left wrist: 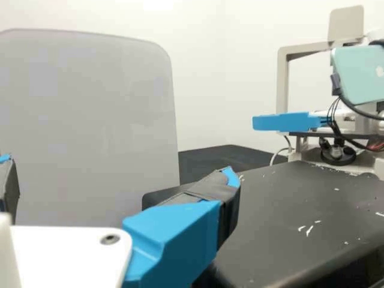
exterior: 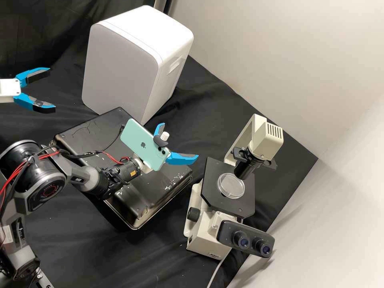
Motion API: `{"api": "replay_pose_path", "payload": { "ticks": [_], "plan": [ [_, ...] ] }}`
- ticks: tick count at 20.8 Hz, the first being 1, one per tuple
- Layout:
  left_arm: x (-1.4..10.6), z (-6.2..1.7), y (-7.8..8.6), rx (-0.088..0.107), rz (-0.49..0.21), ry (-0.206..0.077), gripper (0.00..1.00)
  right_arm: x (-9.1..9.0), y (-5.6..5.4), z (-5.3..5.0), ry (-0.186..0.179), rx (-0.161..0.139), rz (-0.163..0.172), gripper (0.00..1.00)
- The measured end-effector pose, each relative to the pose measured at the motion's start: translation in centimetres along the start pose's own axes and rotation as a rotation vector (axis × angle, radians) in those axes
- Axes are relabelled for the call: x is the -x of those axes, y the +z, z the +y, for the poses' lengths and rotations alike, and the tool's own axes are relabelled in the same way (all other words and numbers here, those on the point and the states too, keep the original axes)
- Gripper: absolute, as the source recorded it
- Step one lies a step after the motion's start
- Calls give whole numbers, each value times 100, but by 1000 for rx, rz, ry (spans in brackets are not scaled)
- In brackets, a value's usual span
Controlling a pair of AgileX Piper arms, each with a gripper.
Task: Place the petri dish on the bench
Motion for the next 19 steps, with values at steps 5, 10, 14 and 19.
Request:
{"api": "replay_pose_path", "payload": {
  "ticks": [5, 10, 14, 19],
  "plan": [
    [-7, -6, 14, -11, -15, 2, 100, 0, 0, 0, 0, 0, 0, 100],
    [-7, -5, 14, -11, -15, 3, 100, 14, 40, 32, 14, 6, -3, 100],
    [-6, -6, 21, -11, -19, 2, 100, 74, 192, 166, 60, -6, -23, 100],
    [-5, -7, 24, -10, -21, 1, 100, 86, 391, 287, 107, 3, -48, 100]
  ]
}}
